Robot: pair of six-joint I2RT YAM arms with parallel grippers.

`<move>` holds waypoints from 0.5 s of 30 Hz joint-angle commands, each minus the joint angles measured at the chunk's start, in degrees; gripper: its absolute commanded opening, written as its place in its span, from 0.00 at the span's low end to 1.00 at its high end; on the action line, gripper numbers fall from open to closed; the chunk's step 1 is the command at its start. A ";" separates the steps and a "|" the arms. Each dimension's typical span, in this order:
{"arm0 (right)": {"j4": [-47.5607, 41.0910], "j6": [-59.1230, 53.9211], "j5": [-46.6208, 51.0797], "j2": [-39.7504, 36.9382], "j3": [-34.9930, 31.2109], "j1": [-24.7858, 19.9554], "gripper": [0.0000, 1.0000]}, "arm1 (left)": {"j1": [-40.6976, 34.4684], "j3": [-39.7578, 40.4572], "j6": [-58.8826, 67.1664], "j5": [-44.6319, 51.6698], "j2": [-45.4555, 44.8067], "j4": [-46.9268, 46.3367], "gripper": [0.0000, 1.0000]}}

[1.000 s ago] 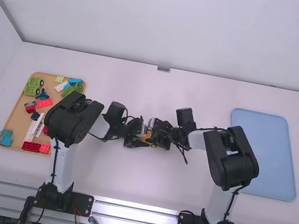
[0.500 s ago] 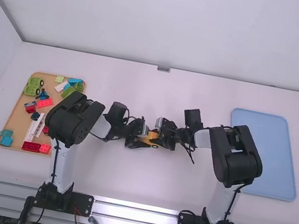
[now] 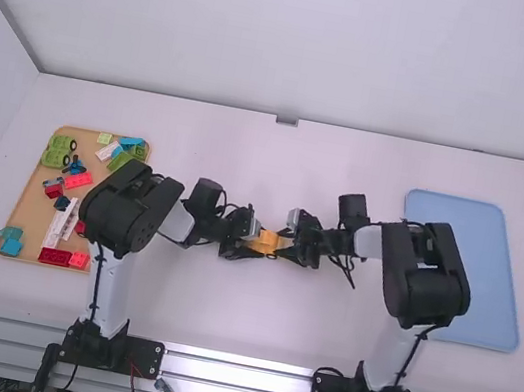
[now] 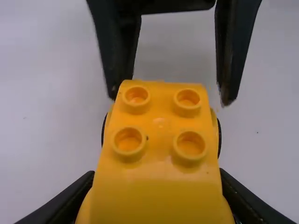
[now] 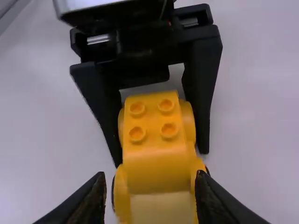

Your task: Assemble lego blocks to make yellow taxi

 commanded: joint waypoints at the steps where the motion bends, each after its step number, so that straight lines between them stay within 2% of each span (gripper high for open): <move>1: -1.81 -4.22 0.98 -3.72 -0.28 -0.94 0.51 | -0.48 -0.59 -0.22 -0.98 1.16 -0.66 0.53; 4: -2.84 -4.26 2.08 -3.89 -0.28 -1.88 0.57 | -0.48 -0.59 -0.24 -0.98 1.16 -0.74 0.61; 8: -2.58 -4.31 -0.37 -3.87 -1.03 -3.19 0.95 | -0.46 -0.59 -0.63 -1.18 1.14 -0.87 0.83; 9: -1.51 -4.26 -1.33 -3.87 -1.84 -3.74 0.99 | -0.48 -0.59 -0.90 -1.16 1.07 -0.92 0.91; 11: 0.83 -3.74 -1.84 -3.87 -3.10 -4.15 0.99 | -0.48 -0.59 -0.90 -1.16 0.90 -1.03 0.97; 15: 9.97 1.33 -1.27 -3.85 -6.69 -3.91 0.99 | -0.48 -0.55 -2.03 -1.11 0.04 -1.57 0.99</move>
